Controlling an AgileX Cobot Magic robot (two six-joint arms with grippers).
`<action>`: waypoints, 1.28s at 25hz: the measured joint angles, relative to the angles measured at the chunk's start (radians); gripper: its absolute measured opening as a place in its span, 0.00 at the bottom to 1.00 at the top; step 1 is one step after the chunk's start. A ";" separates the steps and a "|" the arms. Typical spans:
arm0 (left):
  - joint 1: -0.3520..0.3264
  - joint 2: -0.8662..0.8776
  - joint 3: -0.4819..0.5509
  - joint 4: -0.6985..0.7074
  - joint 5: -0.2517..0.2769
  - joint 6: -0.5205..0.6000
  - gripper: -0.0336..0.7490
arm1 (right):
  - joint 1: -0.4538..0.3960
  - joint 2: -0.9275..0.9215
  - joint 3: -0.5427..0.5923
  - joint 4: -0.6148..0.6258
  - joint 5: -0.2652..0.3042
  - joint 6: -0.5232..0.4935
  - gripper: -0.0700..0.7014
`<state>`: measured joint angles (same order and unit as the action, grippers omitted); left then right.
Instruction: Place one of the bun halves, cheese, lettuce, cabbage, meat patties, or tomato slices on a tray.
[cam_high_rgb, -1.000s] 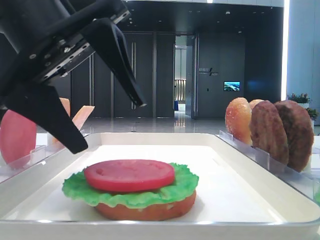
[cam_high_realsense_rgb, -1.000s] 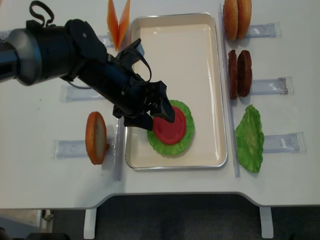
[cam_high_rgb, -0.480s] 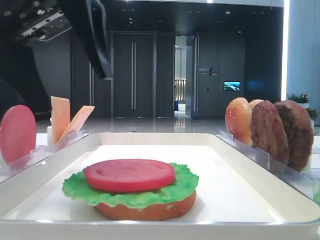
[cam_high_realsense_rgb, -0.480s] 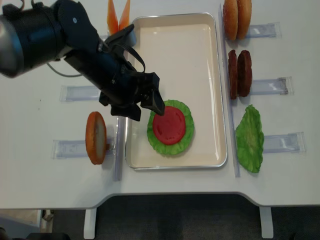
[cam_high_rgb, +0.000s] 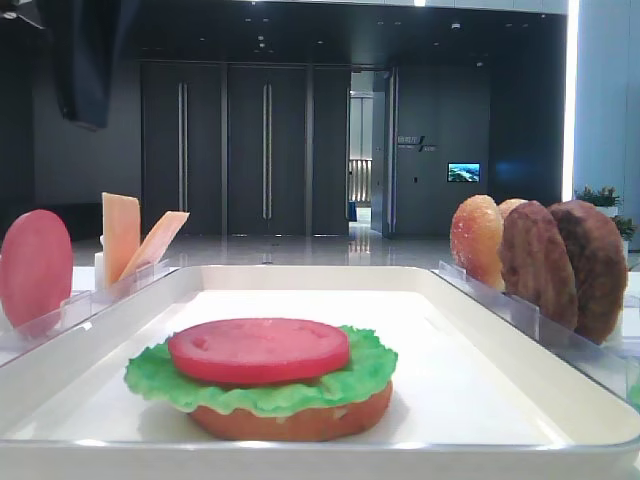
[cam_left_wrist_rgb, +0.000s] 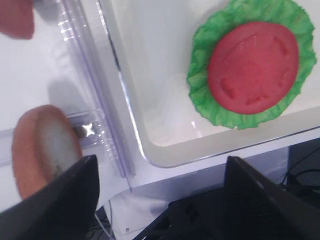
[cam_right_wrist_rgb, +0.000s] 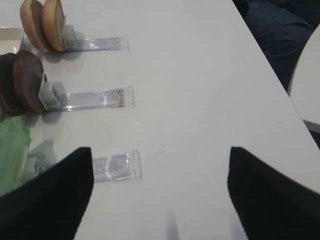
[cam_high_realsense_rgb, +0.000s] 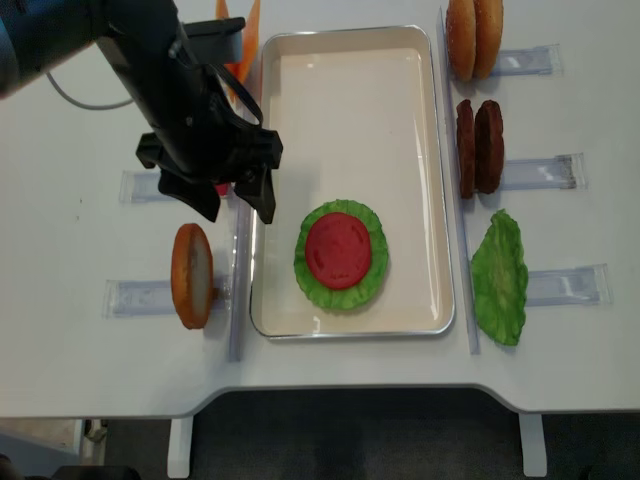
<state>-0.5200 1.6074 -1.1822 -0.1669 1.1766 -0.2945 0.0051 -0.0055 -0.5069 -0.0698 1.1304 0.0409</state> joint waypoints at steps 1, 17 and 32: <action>0.000 0.000 -0.011 0.016 0.018 -0.011 0.80 | 0.000 0.000 0.000 0.000 0.000 0.000 0.79; 0.062 -0.061 -0.032 0.126 0.038 -0.017 0.76 | 0.000 0.000 0.000 0.000 0.000 0.000 0.79; 0.373 -0.180 -0.032 0.161 0.045 0.125 0.76 | 0.000 0.000 0.000 0.000 0.000 0.000 0.79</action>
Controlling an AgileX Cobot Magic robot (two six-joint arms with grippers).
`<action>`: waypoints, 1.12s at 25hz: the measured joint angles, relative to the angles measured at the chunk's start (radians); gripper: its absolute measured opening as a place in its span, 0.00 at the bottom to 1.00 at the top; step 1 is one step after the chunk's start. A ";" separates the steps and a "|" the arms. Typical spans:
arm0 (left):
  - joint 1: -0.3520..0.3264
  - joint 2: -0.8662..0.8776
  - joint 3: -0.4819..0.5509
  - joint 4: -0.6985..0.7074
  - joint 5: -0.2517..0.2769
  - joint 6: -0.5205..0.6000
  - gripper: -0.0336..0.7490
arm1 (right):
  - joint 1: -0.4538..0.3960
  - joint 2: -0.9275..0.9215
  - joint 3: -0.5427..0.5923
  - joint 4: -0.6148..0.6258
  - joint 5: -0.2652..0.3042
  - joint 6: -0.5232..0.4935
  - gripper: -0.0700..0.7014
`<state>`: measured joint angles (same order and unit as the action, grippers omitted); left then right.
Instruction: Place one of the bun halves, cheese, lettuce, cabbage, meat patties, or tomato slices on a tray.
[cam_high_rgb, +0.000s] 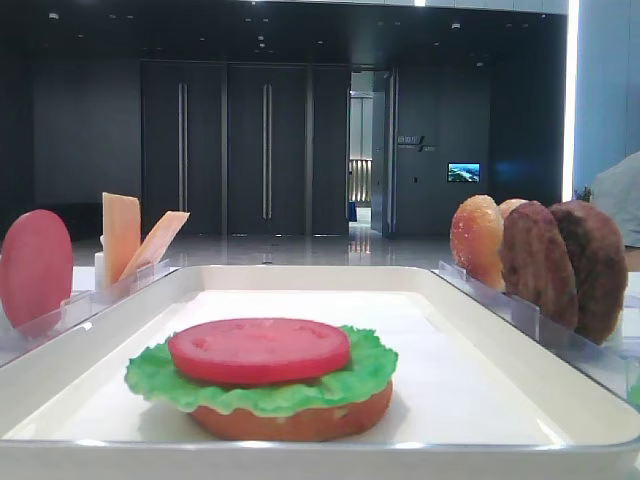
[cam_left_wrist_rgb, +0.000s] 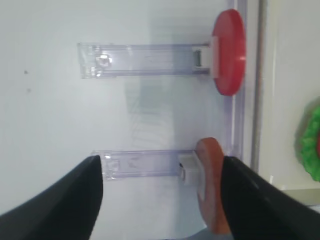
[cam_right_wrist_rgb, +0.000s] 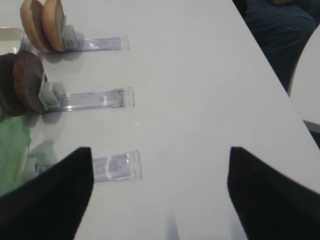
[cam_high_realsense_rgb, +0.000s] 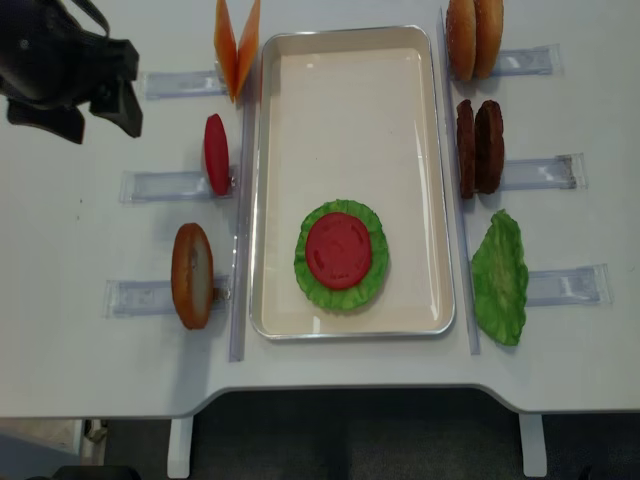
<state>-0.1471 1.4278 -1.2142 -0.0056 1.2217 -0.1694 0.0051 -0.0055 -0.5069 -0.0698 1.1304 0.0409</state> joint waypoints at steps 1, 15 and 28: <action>0.027 -0.004 0.000 0.006 0.001 0.011 0.76 | 0.000 0.000 0.000 0.000 0.000 0.000 0.79; 0.238 -0.142 0.006 0.014 0.010 0.169 0.75 | 0.000 0.000 0.000 0.000 0.000 0.000 0.79; 0.240 -0.587 0.308 -0.036 0.019 0.209 0.75 | 0.000 0.000 0.000 0.000 0.000 0.000 0.79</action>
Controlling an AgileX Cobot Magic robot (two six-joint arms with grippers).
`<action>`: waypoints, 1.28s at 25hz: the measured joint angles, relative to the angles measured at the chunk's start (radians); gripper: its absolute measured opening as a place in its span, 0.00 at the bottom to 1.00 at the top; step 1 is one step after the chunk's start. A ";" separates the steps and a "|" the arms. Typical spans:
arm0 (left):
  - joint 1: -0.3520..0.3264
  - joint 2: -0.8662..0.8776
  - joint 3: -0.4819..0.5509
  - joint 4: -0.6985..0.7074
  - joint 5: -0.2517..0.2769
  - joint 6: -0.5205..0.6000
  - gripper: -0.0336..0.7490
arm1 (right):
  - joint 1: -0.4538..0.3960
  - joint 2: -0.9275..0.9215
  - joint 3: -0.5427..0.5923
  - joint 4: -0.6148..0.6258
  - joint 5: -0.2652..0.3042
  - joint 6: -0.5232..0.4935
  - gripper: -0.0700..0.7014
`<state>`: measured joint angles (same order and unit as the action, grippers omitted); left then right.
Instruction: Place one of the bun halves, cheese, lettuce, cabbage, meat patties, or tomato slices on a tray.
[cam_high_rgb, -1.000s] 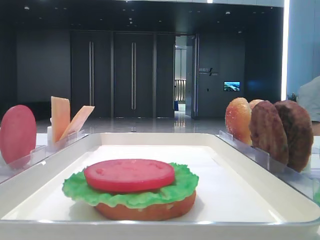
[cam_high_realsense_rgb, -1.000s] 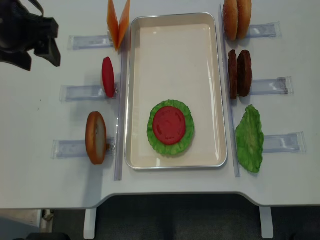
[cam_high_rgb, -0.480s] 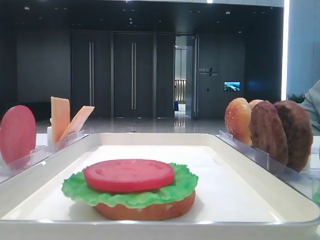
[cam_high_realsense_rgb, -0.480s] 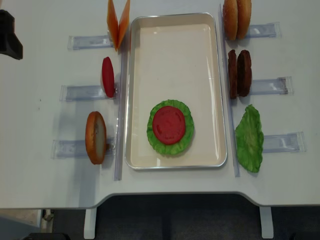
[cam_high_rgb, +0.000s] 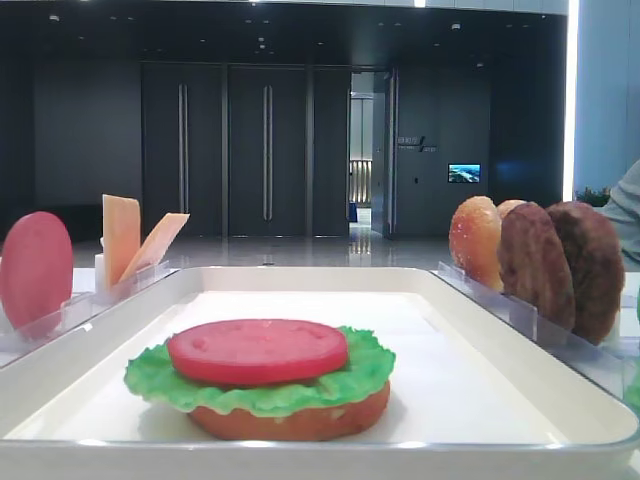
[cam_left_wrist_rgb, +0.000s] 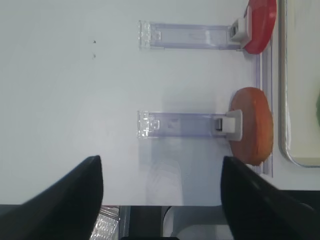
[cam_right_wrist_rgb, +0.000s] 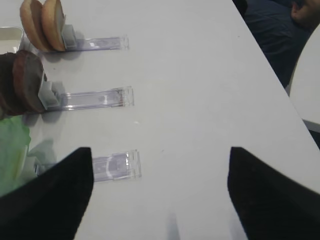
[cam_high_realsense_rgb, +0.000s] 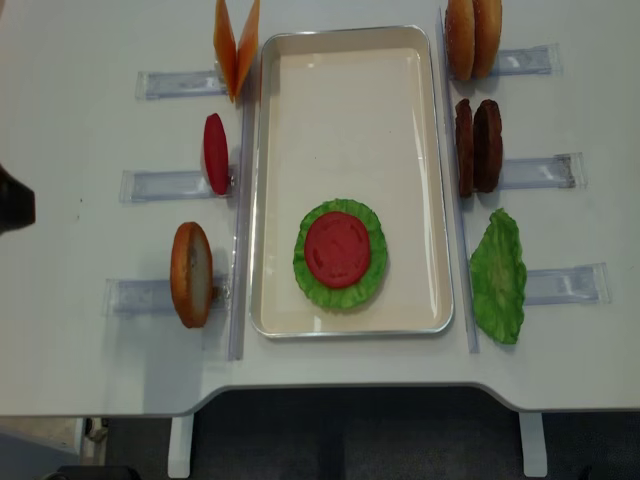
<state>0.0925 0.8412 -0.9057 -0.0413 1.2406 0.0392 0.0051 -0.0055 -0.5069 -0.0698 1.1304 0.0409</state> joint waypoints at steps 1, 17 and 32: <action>0.000 -0.038 0.025 -0.002 0.001 0.000 0.75 | 0.000 0.000 0.000 0.000 0.000 0.000 0.79; 0.000 -0.575 0.277 -0.027 0.019 0.075 0.75 | 0.000 0.000 0.000 0.000 0.000 0.000 0.79; 0.000 -0.860 0.392 -0.068 -0.024 0.105 0.69 | 0.000 0.000 0.000 0.000 0.000 0.000 0.79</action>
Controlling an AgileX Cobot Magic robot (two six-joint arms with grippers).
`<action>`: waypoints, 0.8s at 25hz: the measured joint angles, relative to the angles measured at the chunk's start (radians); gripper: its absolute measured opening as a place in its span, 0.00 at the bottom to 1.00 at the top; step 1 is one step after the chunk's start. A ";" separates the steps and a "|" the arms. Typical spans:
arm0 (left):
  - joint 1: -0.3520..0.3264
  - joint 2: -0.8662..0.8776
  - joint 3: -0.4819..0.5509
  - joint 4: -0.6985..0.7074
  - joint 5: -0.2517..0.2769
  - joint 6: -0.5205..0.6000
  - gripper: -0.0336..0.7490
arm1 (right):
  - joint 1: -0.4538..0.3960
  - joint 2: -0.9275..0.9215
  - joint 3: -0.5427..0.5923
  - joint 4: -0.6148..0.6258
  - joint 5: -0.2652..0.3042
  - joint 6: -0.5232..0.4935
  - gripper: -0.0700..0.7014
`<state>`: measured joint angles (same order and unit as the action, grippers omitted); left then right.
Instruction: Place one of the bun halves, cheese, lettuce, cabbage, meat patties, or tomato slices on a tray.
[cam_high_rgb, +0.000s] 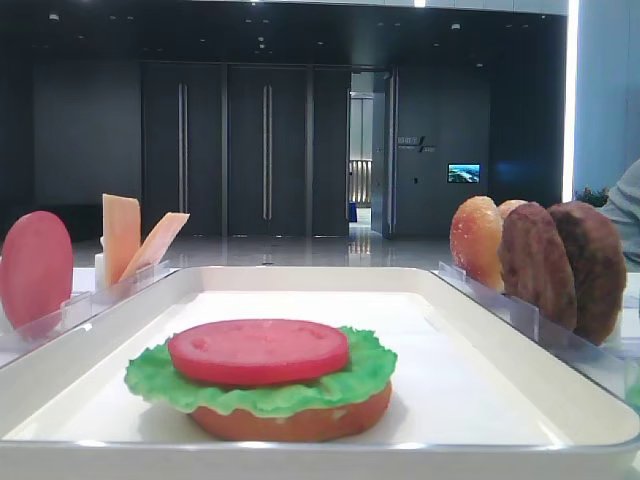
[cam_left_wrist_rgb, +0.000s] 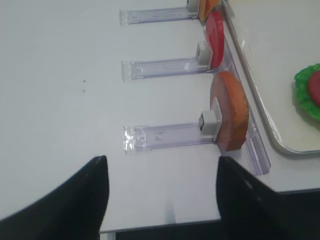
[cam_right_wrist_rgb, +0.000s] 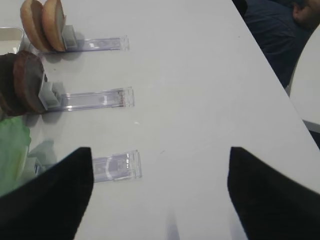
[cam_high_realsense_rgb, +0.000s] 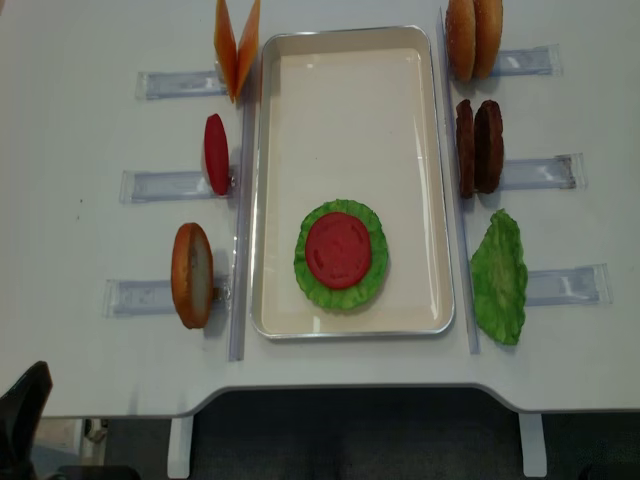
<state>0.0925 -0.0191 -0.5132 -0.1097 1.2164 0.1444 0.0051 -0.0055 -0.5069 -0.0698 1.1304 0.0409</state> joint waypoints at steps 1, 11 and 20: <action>0.000 0.000 0.001 0.000 -0.007 0.001 0.69 | 0.000 0.000 0.000 0.000 0.000 0.000 0.79; 0.001 0.000 0.041 -0.041 -0.098 0.001 0.69 | 0.000 0.000 0.000 0.000 0.000 0.000 0.79; 0.001 0.000 0.041 -0.042 -0.102 0.001 0.69 | 0.000 0.000 0.000 0.000 0.000 0.000 0.79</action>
<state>0.0933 -0.0191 -0.4721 -0.1514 1.1144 0.1450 0.0051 -0.0055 -0.5069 -0.0698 1.1304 0.0409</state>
